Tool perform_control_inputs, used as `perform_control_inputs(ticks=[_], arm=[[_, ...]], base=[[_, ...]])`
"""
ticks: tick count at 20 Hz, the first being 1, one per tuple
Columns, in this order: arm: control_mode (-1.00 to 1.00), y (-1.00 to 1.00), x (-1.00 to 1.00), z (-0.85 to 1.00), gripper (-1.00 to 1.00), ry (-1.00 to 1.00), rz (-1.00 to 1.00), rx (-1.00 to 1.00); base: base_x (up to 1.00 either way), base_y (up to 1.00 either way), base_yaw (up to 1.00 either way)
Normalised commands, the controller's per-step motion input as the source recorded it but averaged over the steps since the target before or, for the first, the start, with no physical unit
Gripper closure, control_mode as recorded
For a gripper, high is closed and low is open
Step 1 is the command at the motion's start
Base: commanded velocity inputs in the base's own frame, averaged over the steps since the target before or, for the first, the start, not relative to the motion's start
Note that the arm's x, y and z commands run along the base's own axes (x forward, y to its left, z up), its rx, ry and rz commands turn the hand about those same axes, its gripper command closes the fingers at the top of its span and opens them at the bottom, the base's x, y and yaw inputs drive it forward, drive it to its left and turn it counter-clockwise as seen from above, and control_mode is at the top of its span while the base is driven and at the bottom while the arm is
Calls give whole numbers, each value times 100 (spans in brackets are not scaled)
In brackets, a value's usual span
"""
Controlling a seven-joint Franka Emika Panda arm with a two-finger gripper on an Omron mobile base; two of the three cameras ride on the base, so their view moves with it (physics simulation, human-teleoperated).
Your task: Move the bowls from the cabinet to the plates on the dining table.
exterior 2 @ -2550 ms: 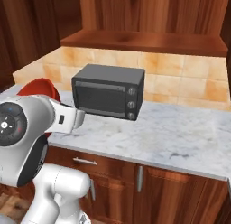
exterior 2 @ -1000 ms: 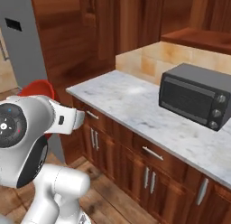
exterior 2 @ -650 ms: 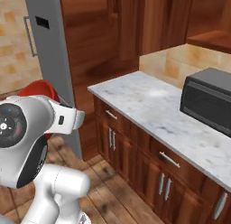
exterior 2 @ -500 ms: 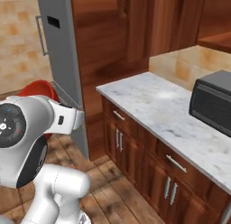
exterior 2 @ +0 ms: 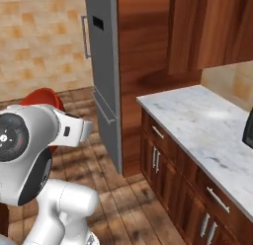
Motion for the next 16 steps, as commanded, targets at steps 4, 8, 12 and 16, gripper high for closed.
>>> perform_control_inputs(ticks=[4, 8, 12, 16], arm=[[100, 0, 0, 0, 100, 0, 0, 0], [100, 0, 0, 0, 100, 0, 0, 0], [100, 0, 0, 0, 100, 0, 0, 0], [100, 0, 0, 0, 100, 0, 0, 0]], base=[[0, -1, 37], [0, -8, 35], [2, -13, 34], [0, -17, 33]])
